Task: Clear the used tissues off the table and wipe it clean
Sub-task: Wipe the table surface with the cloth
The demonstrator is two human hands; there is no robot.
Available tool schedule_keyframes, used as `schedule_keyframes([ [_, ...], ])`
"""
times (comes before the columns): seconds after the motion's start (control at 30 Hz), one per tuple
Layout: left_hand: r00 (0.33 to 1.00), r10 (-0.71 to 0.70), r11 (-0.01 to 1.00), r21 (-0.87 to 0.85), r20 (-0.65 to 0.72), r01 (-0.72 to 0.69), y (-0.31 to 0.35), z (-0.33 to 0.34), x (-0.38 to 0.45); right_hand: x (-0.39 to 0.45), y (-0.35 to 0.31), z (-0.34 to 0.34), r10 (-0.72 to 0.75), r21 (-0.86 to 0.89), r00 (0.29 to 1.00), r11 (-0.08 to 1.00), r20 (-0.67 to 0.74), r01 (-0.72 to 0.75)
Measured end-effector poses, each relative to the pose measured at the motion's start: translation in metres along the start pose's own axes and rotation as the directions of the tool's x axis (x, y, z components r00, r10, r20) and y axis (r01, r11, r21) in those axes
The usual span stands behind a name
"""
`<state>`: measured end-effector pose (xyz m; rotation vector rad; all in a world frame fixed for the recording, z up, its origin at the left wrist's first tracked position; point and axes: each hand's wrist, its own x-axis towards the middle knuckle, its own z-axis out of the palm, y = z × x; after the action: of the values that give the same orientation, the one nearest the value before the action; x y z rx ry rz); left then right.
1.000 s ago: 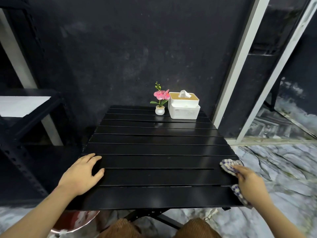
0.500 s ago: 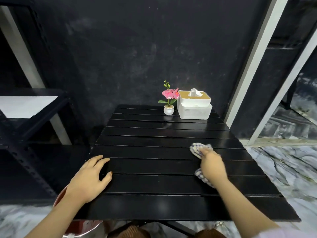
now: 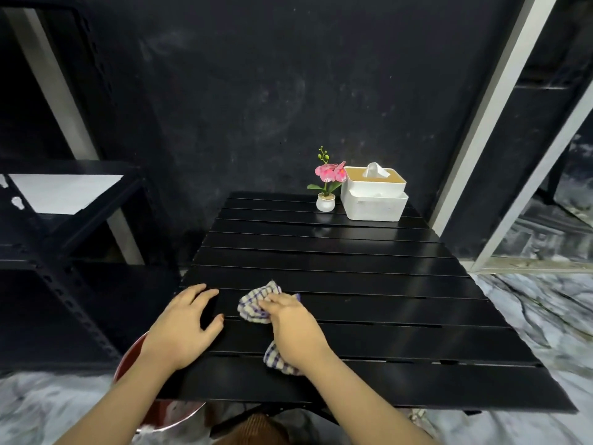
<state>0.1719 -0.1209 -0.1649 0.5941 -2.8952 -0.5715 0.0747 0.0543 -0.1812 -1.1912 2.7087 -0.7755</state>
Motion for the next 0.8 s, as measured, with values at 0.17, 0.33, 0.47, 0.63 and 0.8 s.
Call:
schedule_keyframes([
  [0.17,1.000,0.002,1.000,-0.004,0.011,-0.002,0.000,-0.001,-0.001,-0.042,0.031,-0.030,-0.030,0.041,0.997,0.999,-0.073,0.033],
  [0.33,0.999,0.007,1.000,0.013,0.039,-0.007,0.001,-0.002,0.000,-0.088,0.096,-0.079,0.183,0.064,0.971,0.983,-0.155,-0.175],
  [0.47,0.999,-0.005,1.000,-0.003,0.042,0.005,0.000,-0.002,0.004,-0.106,0.149,-0.115,0.346,0.018,0.902,0.935,-0.256,-0.354],
  [0.63,0.998,-0.024,0.999,-0.028,0.053,0.026,0.001,-0.002,0.022,-0.102,0.186,-0.130,0.497,0.006,0.796,0.850,-0.347,-0.527],
  [0.8,0.998,-0.036,0.999,-0.025,0.045,0.038,0.002,0.000,0.047,-0.082,0.203,-0.142,0.581,0.010,0.692,0.769,-0.429,-0.639],
])
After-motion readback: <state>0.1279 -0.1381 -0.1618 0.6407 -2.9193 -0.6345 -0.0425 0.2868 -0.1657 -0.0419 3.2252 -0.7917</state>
